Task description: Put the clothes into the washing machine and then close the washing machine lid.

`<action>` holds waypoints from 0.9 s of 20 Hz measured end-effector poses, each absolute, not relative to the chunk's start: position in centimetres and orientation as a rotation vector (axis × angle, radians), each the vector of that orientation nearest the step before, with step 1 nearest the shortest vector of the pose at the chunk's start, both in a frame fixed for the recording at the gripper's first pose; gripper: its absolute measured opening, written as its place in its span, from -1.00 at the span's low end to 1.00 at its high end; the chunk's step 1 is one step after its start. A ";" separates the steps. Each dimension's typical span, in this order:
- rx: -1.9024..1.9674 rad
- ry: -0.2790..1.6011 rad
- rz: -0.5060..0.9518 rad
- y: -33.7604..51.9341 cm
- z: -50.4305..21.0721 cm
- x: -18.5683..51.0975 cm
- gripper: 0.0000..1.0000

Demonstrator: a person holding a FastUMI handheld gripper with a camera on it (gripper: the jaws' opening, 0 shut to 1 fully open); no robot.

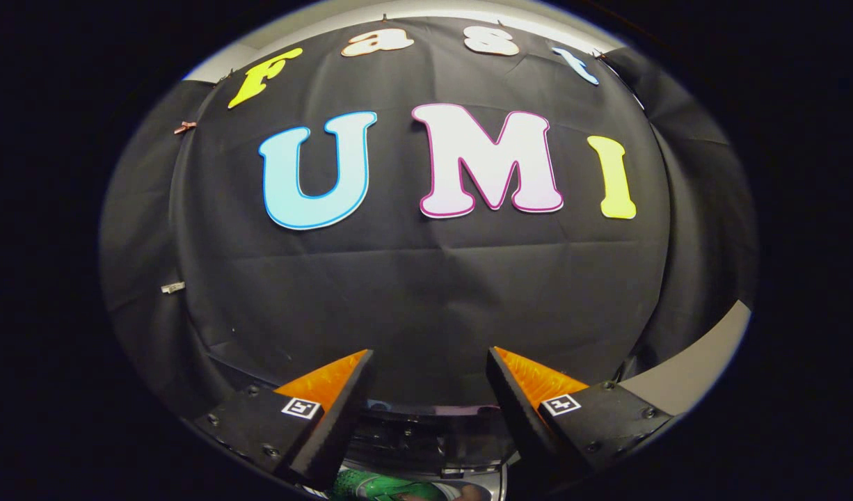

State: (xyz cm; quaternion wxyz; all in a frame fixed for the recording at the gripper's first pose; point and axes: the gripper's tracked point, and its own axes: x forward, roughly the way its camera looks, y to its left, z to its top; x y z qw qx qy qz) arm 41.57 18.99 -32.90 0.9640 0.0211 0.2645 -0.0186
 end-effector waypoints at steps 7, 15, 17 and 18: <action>0.091 0.623 -0.057 18.5 -34.7 41.2 0.98; 0.057 0.631 -0.057 18.5 -34.7 40.8 0.99; 0.048 0.642 -0.054 18.6 -34.5 40.2 0.99; 0.048 0.646 -0.051 18.6 -34.4 39.9 0.99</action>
